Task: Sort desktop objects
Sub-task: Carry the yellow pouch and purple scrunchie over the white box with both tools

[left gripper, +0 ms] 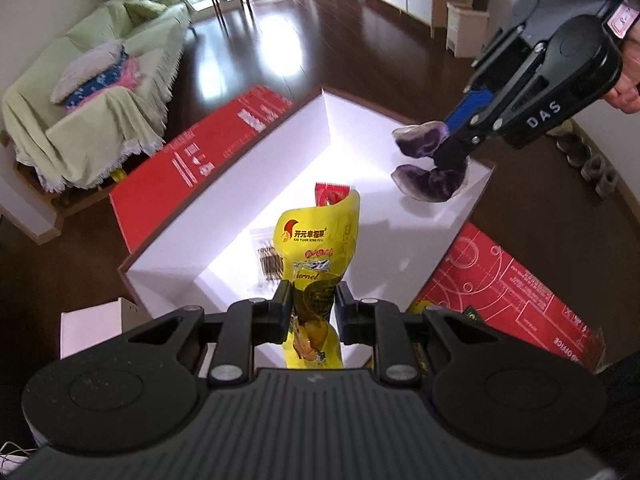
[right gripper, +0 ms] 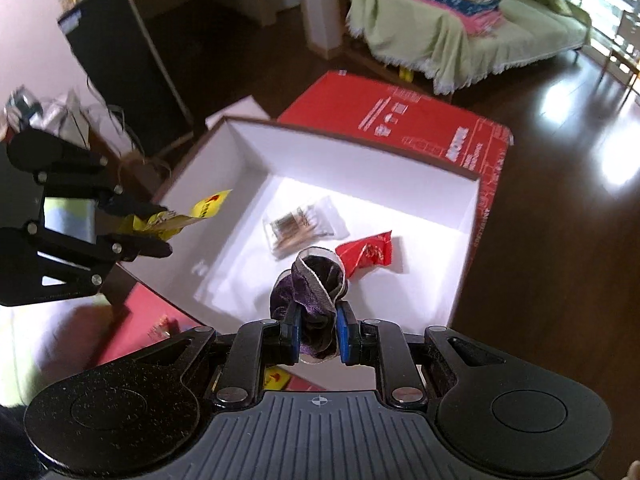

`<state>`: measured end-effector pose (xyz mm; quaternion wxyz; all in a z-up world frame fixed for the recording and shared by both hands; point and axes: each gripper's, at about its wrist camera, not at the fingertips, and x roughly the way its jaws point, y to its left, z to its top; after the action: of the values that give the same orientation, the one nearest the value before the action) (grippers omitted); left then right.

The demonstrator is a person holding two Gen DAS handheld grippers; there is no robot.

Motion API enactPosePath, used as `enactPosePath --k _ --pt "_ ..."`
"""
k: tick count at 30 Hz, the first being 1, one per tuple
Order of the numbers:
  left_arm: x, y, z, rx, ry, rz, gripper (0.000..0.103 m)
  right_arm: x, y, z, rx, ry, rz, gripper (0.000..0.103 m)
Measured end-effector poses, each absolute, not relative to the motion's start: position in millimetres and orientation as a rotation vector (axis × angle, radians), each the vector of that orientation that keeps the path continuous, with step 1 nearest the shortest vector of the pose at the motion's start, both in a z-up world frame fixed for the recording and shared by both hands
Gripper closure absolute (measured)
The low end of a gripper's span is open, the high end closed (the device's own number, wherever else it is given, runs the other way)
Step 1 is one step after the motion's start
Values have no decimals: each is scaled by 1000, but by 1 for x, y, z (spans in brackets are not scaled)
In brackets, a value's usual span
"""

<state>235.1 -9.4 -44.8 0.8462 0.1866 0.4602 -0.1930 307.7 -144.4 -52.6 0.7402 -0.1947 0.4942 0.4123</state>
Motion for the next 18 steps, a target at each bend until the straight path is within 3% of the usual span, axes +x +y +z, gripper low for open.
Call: enactPosePath --k 18 --pt "277 3 -118 296 1159 -396 85 347 -120 -134 -469 1232 878 86"
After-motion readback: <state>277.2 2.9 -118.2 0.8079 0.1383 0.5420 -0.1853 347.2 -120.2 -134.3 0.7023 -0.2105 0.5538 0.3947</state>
